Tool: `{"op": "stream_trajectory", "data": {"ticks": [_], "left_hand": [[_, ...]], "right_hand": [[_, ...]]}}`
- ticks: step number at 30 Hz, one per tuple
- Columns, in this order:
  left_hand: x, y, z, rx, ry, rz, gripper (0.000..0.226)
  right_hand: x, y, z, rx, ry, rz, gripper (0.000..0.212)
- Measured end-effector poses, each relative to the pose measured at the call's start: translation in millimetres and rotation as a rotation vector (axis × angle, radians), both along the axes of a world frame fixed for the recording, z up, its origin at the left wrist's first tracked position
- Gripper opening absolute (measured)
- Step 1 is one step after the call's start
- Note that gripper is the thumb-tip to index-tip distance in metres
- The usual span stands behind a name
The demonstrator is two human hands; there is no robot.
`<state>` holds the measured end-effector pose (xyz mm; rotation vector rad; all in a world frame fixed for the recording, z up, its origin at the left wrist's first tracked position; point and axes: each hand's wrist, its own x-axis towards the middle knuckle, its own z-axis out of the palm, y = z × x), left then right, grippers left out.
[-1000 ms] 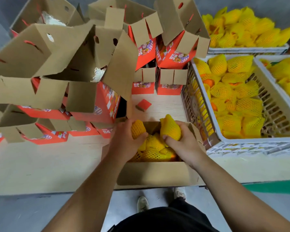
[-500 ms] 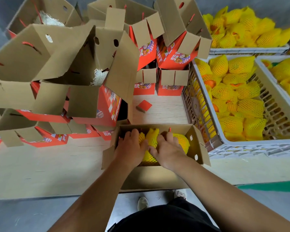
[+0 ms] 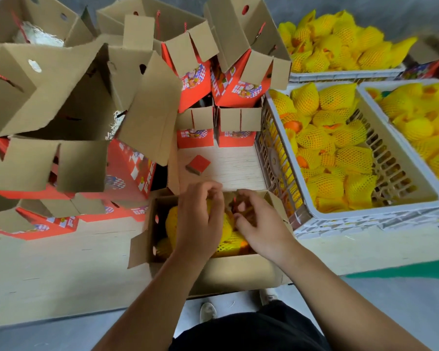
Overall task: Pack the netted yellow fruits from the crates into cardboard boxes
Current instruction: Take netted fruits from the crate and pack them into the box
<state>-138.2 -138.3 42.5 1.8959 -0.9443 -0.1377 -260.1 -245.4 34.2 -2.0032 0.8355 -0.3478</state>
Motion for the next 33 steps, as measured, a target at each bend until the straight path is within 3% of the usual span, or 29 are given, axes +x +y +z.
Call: {"op": "stream_trajectory", "data": {"ticks": [6,10,13,16,18,21,27,30,33], "left_hand": [[-58.9,-88.4,13.3,-0.039,0.086,-0.313,0.014],[-101.5,-167.6,14.5,0.033,0.094,-0.419,0.019],[-114.8,-216.9,3.2,0.194,-0.082,-0.425,0.019],[-113.6,-236.3,-12.2,0.386,-0.335,-0.358,0.019],[-113.8,-238.4,-17.9,0.404,-0.367,-0.333,0.020],[-115.4,-238.0,-22.0,0.437,-0.425,-0.294,0.017],[-117.5,-239.4,-23.0,0.485,-0.454,-0.274,0.021],[-117.5,-238.1,-20.6,0.387,-0.349,-0.241,0.024],[-118.7,-234.1,-21.1,0.265,-0.197,-0.217,0.026]], "right_hand": [[-44.6,-65.8,18.5,-0.109,-0.218,-0.076,0.031],[-91.4,-135.1,16.4,-0.158,-0.194,-0.123,0.032],[-122.9,-200.6,2.9,-0.271,0.045,-0.118,0.043],[-127.6,-254.2,-20.0,-0.308,0.526,0.060,0.059],[-120.6,-268.1,-36.0,-0.379,0.778,0.238,0.073],[-110.6,-269.4,-59.0,-0.543,0.900,0.353,0.089],[-112.7,-274.7,-60.5,-0.497,0.764,0.221,0.094],[-117.8,-272.0,-40.6,-0.265,0.431,0.045,0.090],[-120.2,-257.4,-19.0,-0.096,0.127,-0.020,0.073]]}}
